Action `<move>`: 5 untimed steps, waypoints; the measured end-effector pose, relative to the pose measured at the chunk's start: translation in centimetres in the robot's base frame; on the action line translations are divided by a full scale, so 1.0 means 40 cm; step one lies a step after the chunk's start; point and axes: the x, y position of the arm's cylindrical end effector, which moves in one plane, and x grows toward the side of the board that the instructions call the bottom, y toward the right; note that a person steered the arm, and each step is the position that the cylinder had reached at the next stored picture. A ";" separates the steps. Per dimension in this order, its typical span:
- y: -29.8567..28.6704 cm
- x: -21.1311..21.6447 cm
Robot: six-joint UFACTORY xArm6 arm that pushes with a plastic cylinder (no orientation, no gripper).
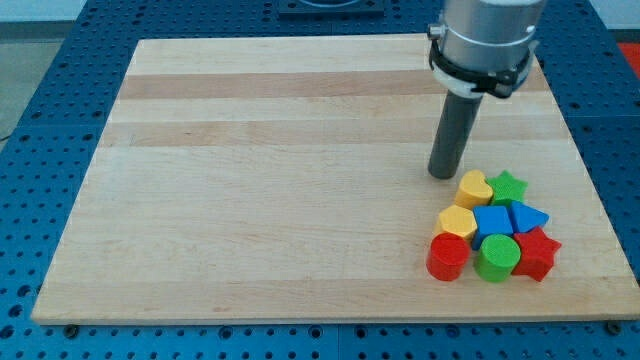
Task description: Slide the heart into the group of blocks at the bottom right of the board
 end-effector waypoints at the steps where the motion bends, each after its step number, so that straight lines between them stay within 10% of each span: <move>1: 0.032 -0.017; 5: 0.056 0.063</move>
